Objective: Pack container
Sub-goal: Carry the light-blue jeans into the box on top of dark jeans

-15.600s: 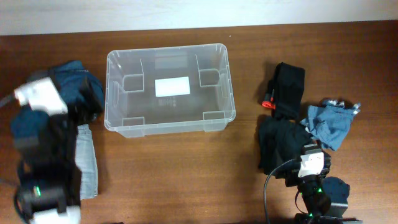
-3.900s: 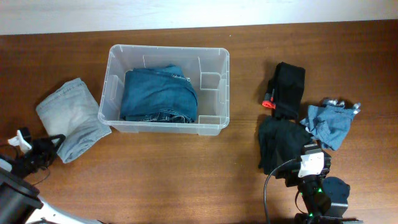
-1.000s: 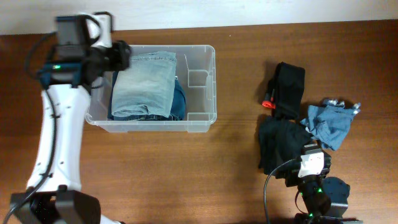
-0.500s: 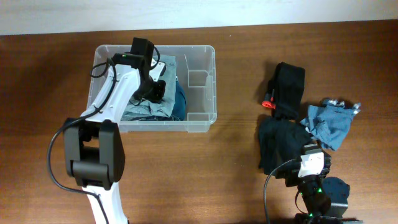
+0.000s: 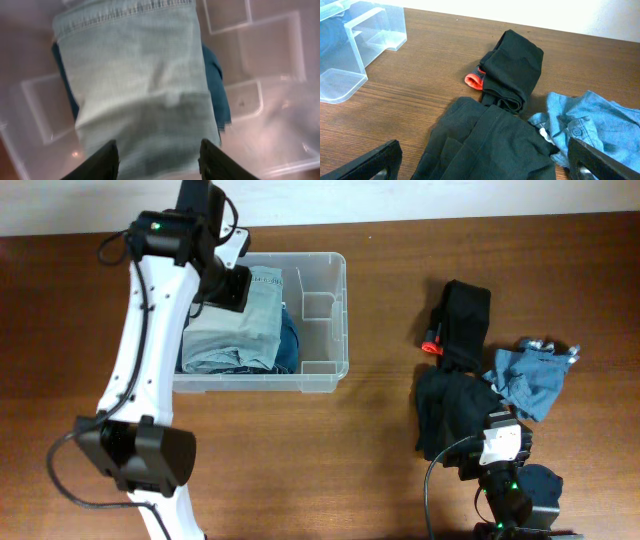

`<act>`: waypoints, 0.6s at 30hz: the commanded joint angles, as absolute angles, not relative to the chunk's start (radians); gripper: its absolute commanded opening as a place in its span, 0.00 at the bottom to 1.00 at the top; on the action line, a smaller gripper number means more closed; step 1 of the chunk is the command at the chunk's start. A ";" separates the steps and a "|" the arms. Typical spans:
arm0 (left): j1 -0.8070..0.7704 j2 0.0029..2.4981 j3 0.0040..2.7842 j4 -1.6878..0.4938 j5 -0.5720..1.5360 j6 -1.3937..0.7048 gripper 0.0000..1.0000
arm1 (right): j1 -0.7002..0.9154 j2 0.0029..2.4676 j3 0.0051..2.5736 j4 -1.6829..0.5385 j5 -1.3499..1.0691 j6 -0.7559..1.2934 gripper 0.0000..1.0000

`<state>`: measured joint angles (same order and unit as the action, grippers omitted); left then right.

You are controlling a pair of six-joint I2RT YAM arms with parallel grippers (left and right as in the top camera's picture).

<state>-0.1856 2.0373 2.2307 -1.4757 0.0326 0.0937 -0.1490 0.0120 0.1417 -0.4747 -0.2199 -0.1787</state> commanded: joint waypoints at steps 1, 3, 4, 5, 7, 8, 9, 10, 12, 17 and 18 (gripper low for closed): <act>-0.181 2.040 2.178 -1.525 0.023 0.070 0.52 | -0.149 0.006 0.135 -0.478 -0.225 -0.176 0.98; -0.181 2.040 2.081 -1.527 0.041 0.062 0.52 | -0.149 0.006 0.135 -0.478 -0.225 -0.176 0.98; -0.181 2.040 2.044 -1.522 0.047 0.060 0.52 | -0.149 0.006 0.135 -0.478 -0.225 -0.176 0.98; -0.181 2.040 1.985 -1.509 0.057 0.057 0.52 | -0.149 0.006 0.135 -0.478 -0.225 -0.176 0.98; -0.181 2.040 1.867 -1.464 0.065 0.056 0.52 | -0.149 0.006 0.135 -0.478 -0.225 -0.176 0.98; -0.181 2.040 1.788 -1.417 0.064 0.057 0.52 | -0.149 0.006 0.135 -0.478 -0.225 -0.176 0.99; -0.178 2.040 1.698 -1.343 0.064 0.057 0.53 | -0.149 0.006 0.135 -0.478 -0.225 -0.176 0.98; -0.175 2.040 1.665 -1.312 0.064 0.057 0.53 | -0.149 0.006 0.135 -0.478 -0.225 -0.176 0.98; -0.163 2.040 1.578 -1.210 0.063 0.057 0.53 | -0.149 0.006 0.135 -0.478 -0.225 -0.176 0.98; -0.145 2.039 1.634 -1.184 0.064 0.057 0.52 | -0.149 0.006 0.135 -0.478 -0.225 -0.176 0.98; -0.145 2.039 1.678 -1.208 0.064 0.057 0.52 | -0.149 0.006 0.135 -0.478 -0.225 -0.176 0.99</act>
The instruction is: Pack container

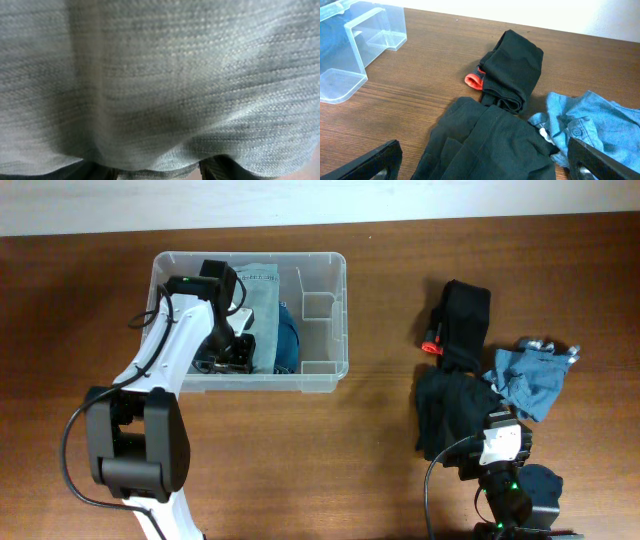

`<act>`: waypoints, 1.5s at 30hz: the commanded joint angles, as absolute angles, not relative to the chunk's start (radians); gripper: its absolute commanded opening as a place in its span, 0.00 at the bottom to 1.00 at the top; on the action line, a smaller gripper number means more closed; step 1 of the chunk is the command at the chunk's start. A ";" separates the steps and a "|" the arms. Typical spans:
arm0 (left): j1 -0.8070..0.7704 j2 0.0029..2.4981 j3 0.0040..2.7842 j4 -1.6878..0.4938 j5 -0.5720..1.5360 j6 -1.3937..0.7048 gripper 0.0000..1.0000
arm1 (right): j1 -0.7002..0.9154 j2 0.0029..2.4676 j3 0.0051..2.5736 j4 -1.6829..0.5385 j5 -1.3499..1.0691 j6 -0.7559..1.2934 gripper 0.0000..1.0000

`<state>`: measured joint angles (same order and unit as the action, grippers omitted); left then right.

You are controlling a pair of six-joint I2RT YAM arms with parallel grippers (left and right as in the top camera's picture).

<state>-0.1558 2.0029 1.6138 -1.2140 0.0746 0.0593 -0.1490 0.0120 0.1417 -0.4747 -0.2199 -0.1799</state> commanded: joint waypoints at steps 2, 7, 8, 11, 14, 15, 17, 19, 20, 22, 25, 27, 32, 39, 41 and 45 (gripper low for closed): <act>-0.146 2.038 1.789 -1.277 0.064 0.057 0.52 | -0.149 0.006 0.135 -0.478 -0.225 -0.176 0.98; -0.146 2.038 2.135 -1.463 0.064 0.057 0.52 | -0.149 0.006 0.135 -0.478 -0.225 -0.176 0.98; -0.146 2.038 2.210 -1.484 0.064 0.057 0.54 | -0.149 0.006 0.135 -0.478 -0.225 -0.176 0.98; -0.129 2.038 2.449 -1.504 0.063 0.026 0.67 | -0.149 0.006 0.135 -0.478 -0.225 -0.176 0.98; -0.097 2.037 2.561 -1.509 0.059 0.014 0.69 | -0.149 0.006 0.135 -0.478 -0.225 -0.176 0.98; -0.077 2.037 2.601 -1.516 0.049 0.011 0.70 | -0.149 0.006 0.135 -0.478 -0.225 -0.176 0.98; -0.035 2.033 2.660 -1.540 0.019 0.010 1.00 | -0.149 0.006 0.135 -0.478 -0.225 -0.176 0.98; 0.010 2.026 2.694 -1.574 -0.027 -0.007 1.00 | -0.149 0.006 0.135 -0.478 -0.225 -0.176 0.98; 0.038 2.019 2.702 -1.593 -0.062 -0.025 1.00 | -0.149 0.006 0.135 -0.478 -0.225 -0.176 0.98; 0.092 2.006 2.702 -1.618 -0.108 -0.042 1.00 | -0.149 0.006 0.135 -0.478 -0.225 -0.176 0.98; 0.172 2.000 2.702 -1.649 -0.110 -0.041 1.00 | -0.149 0.006 0.135 -0.478 -0.225 -0.176 0.98; 0.204 2.001 2.701 -1.660 -0.110 -0.041 1.00 | -0.149 0.006 0.135 -0.478 -0.225 -0.176 0.98; 0.224 2.001 2.700 -1.648 -0.110 -0.041 1.00 | -0.149 0.006 0.135 -0.478 -0.225 -0.176 0.98; 0.224 2.001 2.700 -1.637 -0.110 -0.041 1.00 | -0.149 0.006 0.134 -0.381 -0.363 -0.112 0.98; 0.224 2.001 2.700 -1.637 -0.110 -0.041 1.00 | -0.149 0.006 0.134 -0.234 -0.430 -0.022 0.99; 0.224 2.001 2.700 -1.637 -0.110 -0.041 1.00 | -0.153 0.058 0.167 0.122 -0.433 0.094 0.99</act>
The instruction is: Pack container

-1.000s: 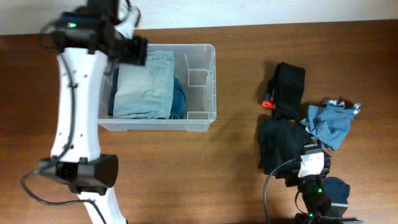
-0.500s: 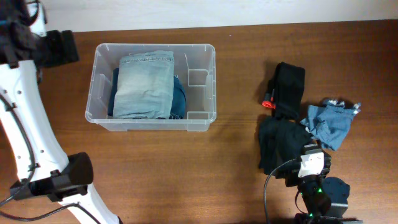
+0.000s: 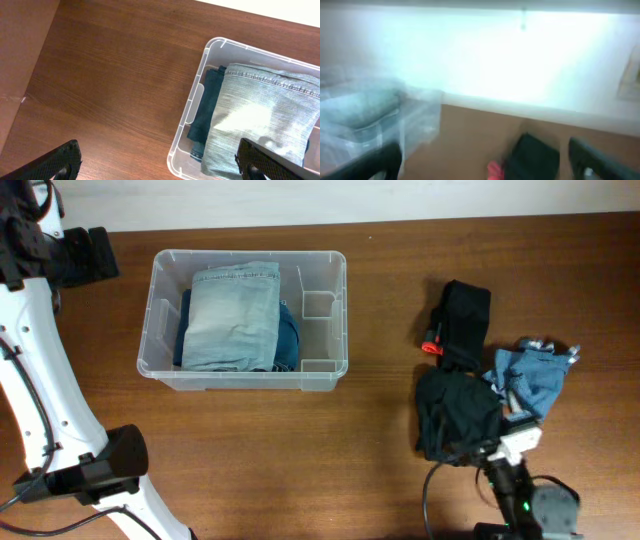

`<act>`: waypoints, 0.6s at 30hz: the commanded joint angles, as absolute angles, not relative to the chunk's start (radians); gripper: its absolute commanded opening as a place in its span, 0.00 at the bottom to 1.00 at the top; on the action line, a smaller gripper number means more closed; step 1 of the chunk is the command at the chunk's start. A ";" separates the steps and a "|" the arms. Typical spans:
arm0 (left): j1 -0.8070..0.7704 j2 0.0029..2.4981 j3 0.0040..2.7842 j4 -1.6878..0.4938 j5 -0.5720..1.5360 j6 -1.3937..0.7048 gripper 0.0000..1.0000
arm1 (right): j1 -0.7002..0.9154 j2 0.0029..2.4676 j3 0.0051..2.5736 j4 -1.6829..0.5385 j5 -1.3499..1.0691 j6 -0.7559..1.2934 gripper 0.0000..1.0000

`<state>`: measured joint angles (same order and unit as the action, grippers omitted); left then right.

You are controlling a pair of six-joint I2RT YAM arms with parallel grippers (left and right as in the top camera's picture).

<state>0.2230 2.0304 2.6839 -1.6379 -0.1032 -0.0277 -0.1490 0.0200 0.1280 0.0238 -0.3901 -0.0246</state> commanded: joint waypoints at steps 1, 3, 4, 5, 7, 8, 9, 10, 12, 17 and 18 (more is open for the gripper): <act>0.224 2.001 2.700 -1.637 -0.110 -0.041 1.00 | -0.152 0.085 0.191 0.122 -0.433 0.108 0.99; 0.224 2.001 2.700 -1.637 -0.110 -0.041 1.00 | -0.152 0.233 0.301 0.064 -0.436 0.141 0.98; 0.224 2.001 2.700 -1.637 -0.110 -0.041 1.00 | -0.152 0.289 0.339 0.041 -0.438 0.141 0.98; 0.224 2.001 2.700 -1.637 -0.110 -0.041 1.00 | -0.152 0.385 0.407 0.001 -0.439 0.141 0.99; 0.224 2.001 2.700 -1.637 -0.110 -0.041 1.00 | -0.152 0.547 0.534 -0.083 -0.438 0.140 0.99; 0.224 2.001 2.700 -1.637 -0.110 -0.041 1.00 | -0.152 0.719 0.685 -0.189 -0.438 0.139 0.98; 0.224 2.001 2.700 -1.637 -0.110 -0.041 1.00 | -0.152 0.832 0.785 -0.260 -0.438 0.139 0.98; 0.224 2.001 2.700 -1.637 -0.110 -0.041 1.00 | -0.152 0.938 0.888 -0.334 -0.438 0.134 0.98; 0.224 2.001 2.700 -1.637 -0.110 -0.041 1.00 | -0.152 1.195 1.142 -0.514 -0.438 0.130 0.98; 0.224 2.001 2.700 -1.637 -0.110 -0.041 1.00 | -0.162 1.588 1.531 -0.833 -0.545 0.134 0.98; 0.224 2.001 2.700 -1.637 -0.110 -0.041 1.00 | -0.181 1.658 1.599 -0.890 -0.545 0.132 0.98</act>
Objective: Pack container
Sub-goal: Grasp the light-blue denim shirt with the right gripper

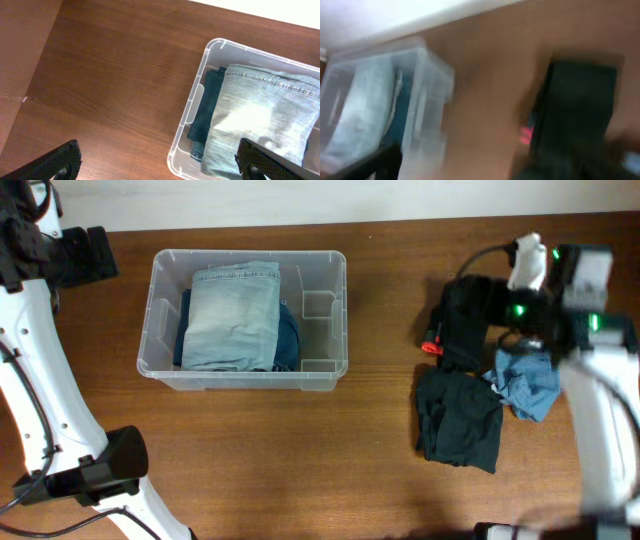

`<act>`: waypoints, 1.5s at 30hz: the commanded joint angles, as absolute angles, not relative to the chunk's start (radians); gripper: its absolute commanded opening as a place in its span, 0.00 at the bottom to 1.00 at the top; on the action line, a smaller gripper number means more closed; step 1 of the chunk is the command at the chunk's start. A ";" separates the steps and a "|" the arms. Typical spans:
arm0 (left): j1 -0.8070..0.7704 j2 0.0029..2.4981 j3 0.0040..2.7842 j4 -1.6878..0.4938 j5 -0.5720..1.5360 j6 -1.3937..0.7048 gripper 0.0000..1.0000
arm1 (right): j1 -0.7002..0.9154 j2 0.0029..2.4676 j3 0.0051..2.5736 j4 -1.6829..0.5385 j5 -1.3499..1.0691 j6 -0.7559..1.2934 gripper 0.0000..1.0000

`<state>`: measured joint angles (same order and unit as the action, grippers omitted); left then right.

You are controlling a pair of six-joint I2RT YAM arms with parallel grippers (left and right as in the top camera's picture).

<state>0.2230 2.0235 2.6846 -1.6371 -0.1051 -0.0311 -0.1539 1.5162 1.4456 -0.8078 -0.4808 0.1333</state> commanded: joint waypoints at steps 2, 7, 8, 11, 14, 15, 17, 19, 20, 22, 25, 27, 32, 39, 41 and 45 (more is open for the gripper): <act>0.224 2.001 2.700 -1.637 -0.110 -0.041 1.00 | -0.215 1.721 1.654 -0.935 -0.546 0.138 0.98; 0.224 2.001 2.700 -1.637 -0.110 -0.041 1.00 | -0.475 1.815 1.689 -1.004 -0.491 0.221 0.98; 0.224 2.001 2.700 -1.637 -0.110 -0.041 1.00 | -0.524 1.818 1.689 -1.024 -0.479 0.210 0.98; 0.224 2.001 2.700 -1.637 -0.110 -0.041 1.00 | -0.677 1.837 1.684 -1.106 -0.485 0.080 0.98; 0.224 2.001 2.700 -1.637 -0.110 -0.041 1.00 | -0.731 1.859 1.655 -1.116 -0.485 0.025 0.98; 0.224 2.001 2.700 -1.637 -0.110 -0.041 1.00 | -0.749 1.872 1.629 -1.108 -0.485 0.006 0.98; 0.224 2.001 2.700 -1.637 -0.110 -0.041 1.00 | -0.764 1.892 1.589 -1.087 -0.485 0.004 0.98; 0.224 2.001 2.700 -1.637 -0.110 -0.041 1.00 | -0.768 1.925 1.520 -1.043 -0.486 0.004 0.98; 0.224 2.001 2.700 -1.637 -0.110 -0.041 1.00 | -0.765 1.940 1.488 -1.025 -0.486 0.004 0.98; 0.224 2.001 2.700 -1.637 -0.110 -0.041 1.00 | -0.759 1.961 1.427 -0.991 -0.486 0.004 0.98; 0.224 2.001 2.700 -1.637 -0.110 -0.041 1.00 | -0.760 1.976 1.313 -0.877 -0.491 0.005 0.99; 0.224 2.001 2.700 -1.636 -0.110 -0.041 1.00 | -0.759 1.977 1.276 -0.826 -0.517 0.007 0.98; 0.224 2.001 2.700 -1.637 -0.110 -0.041 1.00 | -0.758 1.977 1.193 -0.714 -0.598 0.007 0.84; 0.224 2.001 2.700 -1.637 -0.110 -0.041 1.00 | -0.758 1.976 1.181 -0.691 -0.591 0.012 0.30; 0.224 2.001 2.700 -1.637 -0.110 -0.041 1.00 | -0.759 1.964 1.192 -0.705 -0.596 0.046 0.21; 0.224 2.001 2.700 -1.637 -0.110 -0.041 1.00 | -0.751 1.879 1.253 -0.794 -0.726 0.060 0.15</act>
